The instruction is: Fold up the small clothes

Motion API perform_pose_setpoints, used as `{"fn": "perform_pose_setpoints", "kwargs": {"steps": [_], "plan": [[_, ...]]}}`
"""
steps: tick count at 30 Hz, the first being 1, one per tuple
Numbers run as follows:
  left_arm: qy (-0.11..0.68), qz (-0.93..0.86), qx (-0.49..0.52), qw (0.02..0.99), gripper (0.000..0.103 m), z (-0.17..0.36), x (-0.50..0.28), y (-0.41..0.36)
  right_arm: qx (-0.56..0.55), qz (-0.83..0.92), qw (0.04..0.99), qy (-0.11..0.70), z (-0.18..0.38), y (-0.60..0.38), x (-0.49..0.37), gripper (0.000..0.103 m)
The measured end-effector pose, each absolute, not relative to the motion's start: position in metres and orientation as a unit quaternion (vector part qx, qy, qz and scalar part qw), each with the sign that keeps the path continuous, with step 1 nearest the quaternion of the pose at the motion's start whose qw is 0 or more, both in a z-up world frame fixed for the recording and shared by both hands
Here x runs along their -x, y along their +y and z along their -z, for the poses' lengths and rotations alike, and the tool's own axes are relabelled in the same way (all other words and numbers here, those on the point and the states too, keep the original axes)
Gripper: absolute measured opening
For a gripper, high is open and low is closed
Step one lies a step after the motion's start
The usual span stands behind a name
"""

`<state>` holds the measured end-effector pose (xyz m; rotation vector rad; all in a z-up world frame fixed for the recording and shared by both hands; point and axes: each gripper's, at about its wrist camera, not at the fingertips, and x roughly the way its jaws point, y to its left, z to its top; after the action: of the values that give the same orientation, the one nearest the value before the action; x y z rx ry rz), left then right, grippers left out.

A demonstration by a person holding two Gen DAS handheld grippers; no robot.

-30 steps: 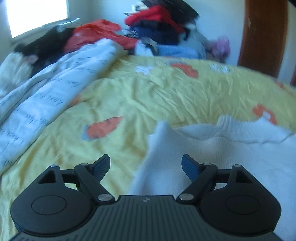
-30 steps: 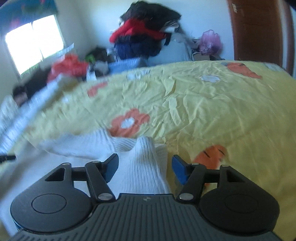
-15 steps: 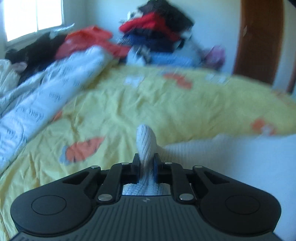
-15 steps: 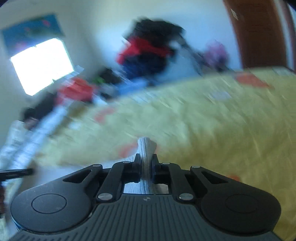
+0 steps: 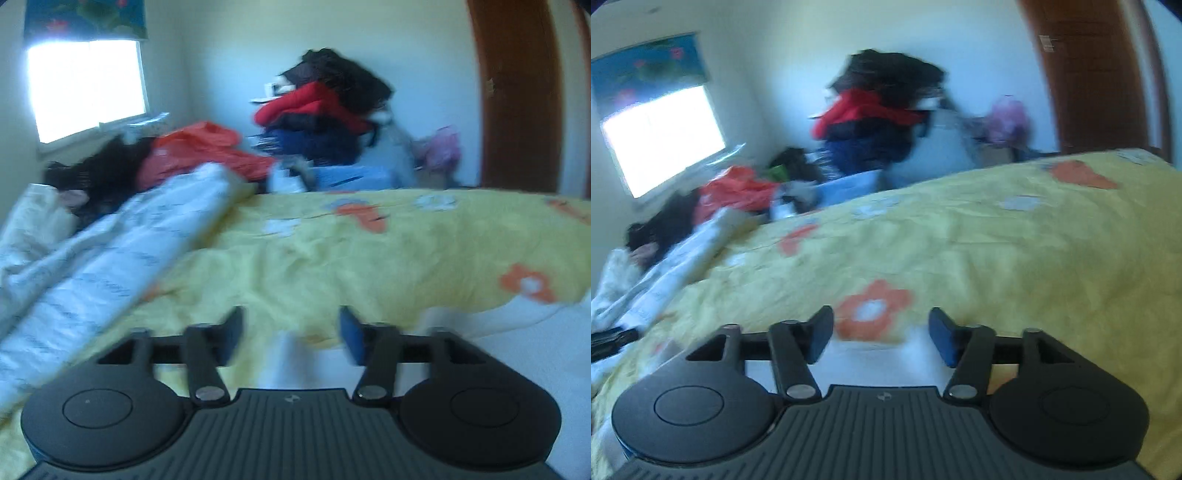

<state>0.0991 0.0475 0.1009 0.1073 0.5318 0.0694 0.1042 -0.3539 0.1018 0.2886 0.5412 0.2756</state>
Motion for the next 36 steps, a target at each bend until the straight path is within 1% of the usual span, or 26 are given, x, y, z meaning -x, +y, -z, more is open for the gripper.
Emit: {"fn": "perform_pose_setpoints", "kwargs": {"steps": [3, 6, 7, 8, 9, 10, 12, 14, 17, 18, 19, 20, 21, 22, 26, 29, 31, 32, 33, 35, 36], "plan": [[0.286, -0.004, -0.086, 0.954, 0.070, -0.080, -0.116, 0.017, -0.079, -0.152, 0.941, 0.292, -0.089, -0.315, -0.118, 0.064], [0.344, -0.020, -0.102, 0.933, 0.069, -0.045, -0.137, 0.007, -0.019, -0.111, 0.932, 0.344, -0.055, -0.303, -0.138, 0.062], [0.358, -0.025, -0.101, 0.928, 0.070, -0.031, -0.142, 0.011, -0.022, -0.104, 0.931, 0.349, -0.048, -0.311, -0.140, 0.061], [0.347, -0.020, -0.082, 0.934, 0.071, -0.029, -0.140, 0.017, -0.063, -0.115, 0.931, 0.341, -0.048, -0.326, -0.140, 0.059], [0.351, -0.016, -0.064, 0.934, 0.074, -0.029, -0.141, 0.023, -0.085, -0.108, 0.931, 0.339, -0.047, -0.338, -0.141, 0.047], [0.353, -0.015, -0.054, 0.934, 0.074, -0.027, -0.142, 0.028, -0.079, -0.099, 0.934, 0.334, -0.045, -0.344, -0.142, 0.032], [0.353, -0.015, -0.058, 0.934, 0.075, -0.027, -0.143, 0.027, -0.106, -0.097, 0.932, 0.332, -0.042, -0.358, -0.142, 0.026], [0.353, -0.017, -0.063, 0.934, 0.075, -0.027, -0.143, 0.025, -0.118, -0.101, 0.930, 0.332, -0.041, -0.361, -0.140, 0.026], [0.353, -0.016, -0.060, 0.934, 0.075, -0.027, -0.144, 0.025, -0.087, -0.088, 0.933, 0.339, -0.050, -0.347, -0.136, 0.032], [0.353, -0.016, -0.062, 0.934, 0.075, -0.027, -0.145, 0.025, -0.080, -0.078, 0.938, 0.327, -0.058, -0.340, -0.130, 0.043], [0.353, -0.016, -0.062, 0.934, 0.075, -0.027, -0.144, 0.025, -0.080, -0.073, 0.944, 0.311, -0.067, -0.335, -0.127, 0.056], [0.353, -0.016, -0.062, 0.934, 0.075, -0.026, -0.145, 0.026, -0.083, -0.079, 0.948, 0.296, -0.075, -0.329, -0.125, 0.063], [0.353, -0.016, -0.060, 0.934, 0.075, -0.027, -0.144, 0.025, -0.084, -0.100, 0.949, 0.288, -0.082, -0.321, -0.120, 0.074], [0.353, -0.016, -0.060, 0.934, 0.075, -0.027, -0.144, 0.025, -0.082, -0.127, 0.946, 0.287, -0.087, -0.311, -0.117, 0.077], [0.353, -0.016, -0.061, 0.934, 0.075, -0.027, -0.144, 0.025, -0.036, -0.214, 0.924, 0.315, -0.085, -0.255, -0.117, 0.077], [0.353, -0.016, -0.061, 0.934, 0.075, -0.027, -0.144, 0.025, 0.005, -0.229, 0.915, 0.333, -0.071, -0.225, -0.123, 0.077], [0.353, -0.016, -0.060, 0.934, 0.075, -0.027, -0.144, 0.026, 0.043, -0.221, 0.906, 0.357, -0.050, -0.213, -0.128, 0.081], [0.353, -0.016, -0.060, 0.934, 0.076, -0.027, -0.144, 0.026, 0.053, -0.222, 0.909, 0.348, -0.043, -0.214, -0.127, 0.081], [0.353, -0.015, -0.060, 0.934, 0.076, -0.027, -0.144, 0.026, 0.038, -0.223, 0.908, 0.352, -0.045, -0.219, -0.130, 0.079], [0.353, -0.015, -0.059, 0.934, 0.076, -0.027, -0.143, 0.025, 0.059, -0.203, 0.913, 0.349, -0.048, -0.221, -0.131, 0.079], [0.353, -0.015, -0.059, 0.934, 0.076, -0.027, -0.143, 0.025, 0.054, -0.200, 0.915, 0.347, -0.050, -0.225, -0.131, 0.076]]}}
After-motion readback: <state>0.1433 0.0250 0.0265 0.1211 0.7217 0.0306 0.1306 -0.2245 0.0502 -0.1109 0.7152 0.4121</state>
